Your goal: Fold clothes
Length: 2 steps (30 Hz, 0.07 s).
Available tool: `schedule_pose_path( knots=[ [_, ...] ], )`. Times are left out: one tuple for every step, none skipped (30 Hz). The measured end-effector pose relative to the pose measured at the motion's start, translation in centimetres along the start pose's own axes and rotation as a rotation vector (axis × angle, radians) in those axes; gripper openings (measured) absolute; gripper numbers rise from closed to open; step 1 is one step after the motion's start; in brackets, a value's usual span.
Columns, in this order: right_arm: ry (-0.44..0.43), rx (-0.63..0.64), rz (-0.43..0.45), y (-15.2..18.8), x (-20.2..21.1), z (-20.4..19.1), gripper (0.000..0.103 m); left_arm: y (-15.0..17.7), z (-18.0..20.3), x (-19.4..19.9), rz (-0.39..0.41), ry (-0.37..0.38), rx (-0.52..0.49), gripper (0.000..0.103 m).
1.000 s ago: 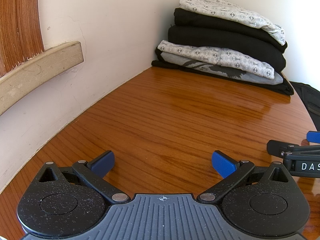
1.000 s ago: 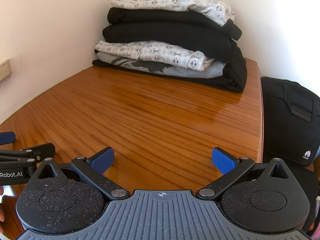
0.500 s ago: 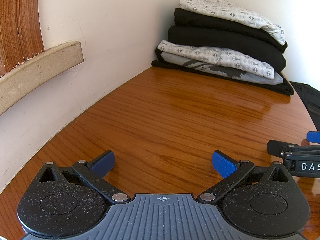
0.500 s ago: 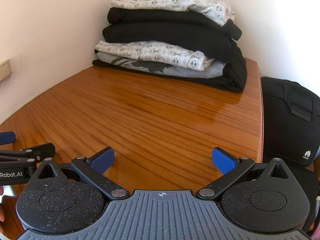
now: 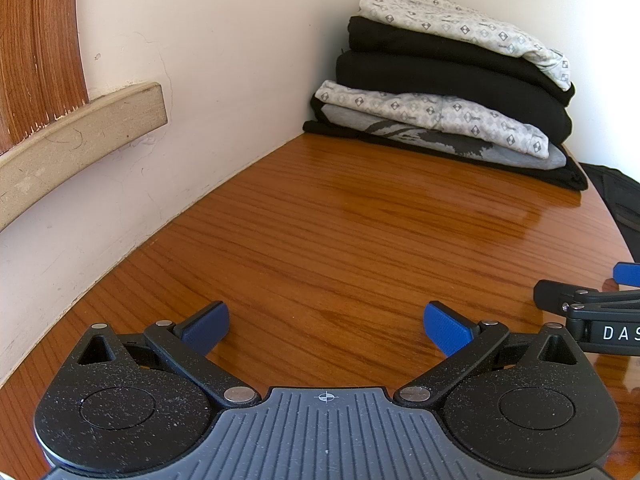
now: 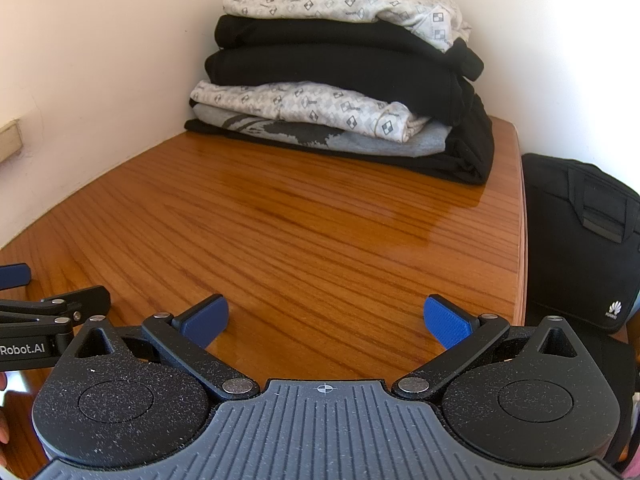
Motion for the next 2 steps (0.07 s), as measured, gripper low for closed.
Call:
schedule_pose_path(
  knots=[
    [0.0,0.0,0.0,0.0,-0.01,-0.01,0.103,0.0,0.0,0.0,0.0,0.0,0.0,0.103],
    [0.0,0.0,0.0,0.0,0.0,-0.01,0.103,0.0,0.0,0.0,0.0,0.0,0.0,0.103]
  ],
)
Point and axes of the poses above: each gripper's, at about its wrist camera, not at the fingertips, and x roughly against the way its jaws point, z to its right, y to its underside, the point moved 3 cm from there along -x, roughly the way its jaws point, and after that the axes turned 1 degree about -x, right-handed, at the moved point
